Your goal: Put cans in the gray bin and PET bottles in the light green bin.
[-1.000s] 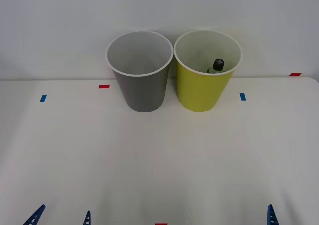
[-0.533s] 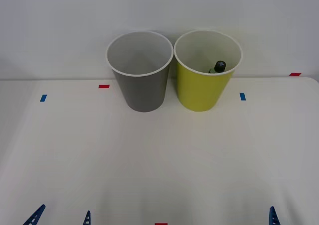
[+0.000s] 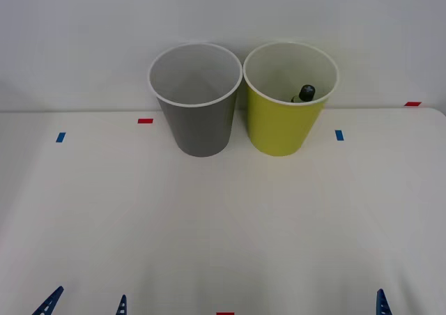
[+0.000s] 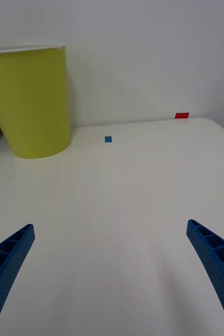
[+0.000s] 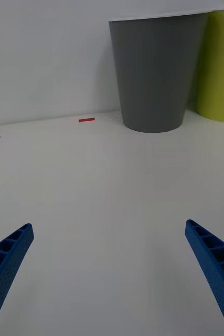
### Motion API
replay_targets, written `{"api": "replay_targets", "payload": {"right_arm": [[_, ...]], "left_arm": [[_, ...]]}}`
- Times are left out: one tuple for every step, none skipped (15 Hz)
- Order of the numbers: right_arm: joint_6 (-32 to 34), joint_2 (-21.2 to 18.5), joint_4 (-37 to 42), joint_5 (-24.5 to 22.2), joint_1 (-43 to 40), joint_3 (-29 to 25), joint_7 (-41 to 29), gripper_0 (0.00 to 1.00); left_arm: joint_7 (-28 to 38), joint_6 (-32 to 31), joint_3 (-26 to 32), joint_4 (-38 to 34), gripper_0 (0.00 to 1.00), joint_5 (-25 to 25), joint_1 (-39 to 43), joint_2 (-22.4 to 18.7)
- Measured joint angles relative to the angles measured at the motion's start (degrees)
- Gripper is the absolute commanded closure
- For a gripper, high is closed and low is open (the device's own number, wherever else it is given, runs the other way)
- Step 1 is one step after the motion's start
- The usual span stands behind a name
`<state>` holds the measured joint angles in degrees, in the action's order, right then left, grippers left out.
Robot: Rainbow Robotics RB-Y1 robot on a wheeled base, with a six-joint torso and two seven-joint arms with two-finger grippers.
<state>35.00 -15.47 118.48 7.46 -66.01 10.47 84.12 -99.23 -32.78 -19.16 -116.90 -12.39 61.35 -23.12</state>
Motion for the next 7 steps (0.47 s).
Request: {"api": "replay_targets", "payload": {"right_arm": [[0.0, 0.0, 0.0, 0.0, 0.0, 0.0, 0.0, 0.0], [0.0, 0.0, 0.0, 0.0, 0.0, 0.0, 0.0, 0.0], [-0.01, 0.0, 0.0, 0.0, 0.0, 0.0, 0.0, 0.0], [-0.01, 0.0, 0.0, 0.0, 0.0, 0.0, 0.0, 0.0], [-0.01, 0.0, 0.0, 0.0, 0.0, 0.0, 0.0, 0.0], [-0.01, 0.0, 0.0, 0.01, 0.0, 0.0, 0.0, 0.0], [-0.01, 0.0, 0.0, 0.01, 0.0, 0.0, 0.0, 0.0]], "left_arm": [[0.0, 0.0, 0.0, 0.0, 0.0, 0.0, 0.0, 0.0], [0.0, 0.0, 0.0, 0.0, 0.0, 0.0, 0.0, 0.0], [0.0, 0.0, 0.0, 0.0, 0.0, 0.0, 0.0, 0.0], [0.0, 0.0, 0.0, 0.0, 0.0, 0.0, 0.0, 0.0], [0.0, 0.0, 0.0, 0.0, 0.0, 0.0, 0.0, 0.0], [0.0, 0.0, 0.0, 0.0, 0.0, 0.0, 0.0, 0.0], [0.0, 0.0, 0.0, 0.0, 0.0, 0.0, 0.0, 0.0]]}}
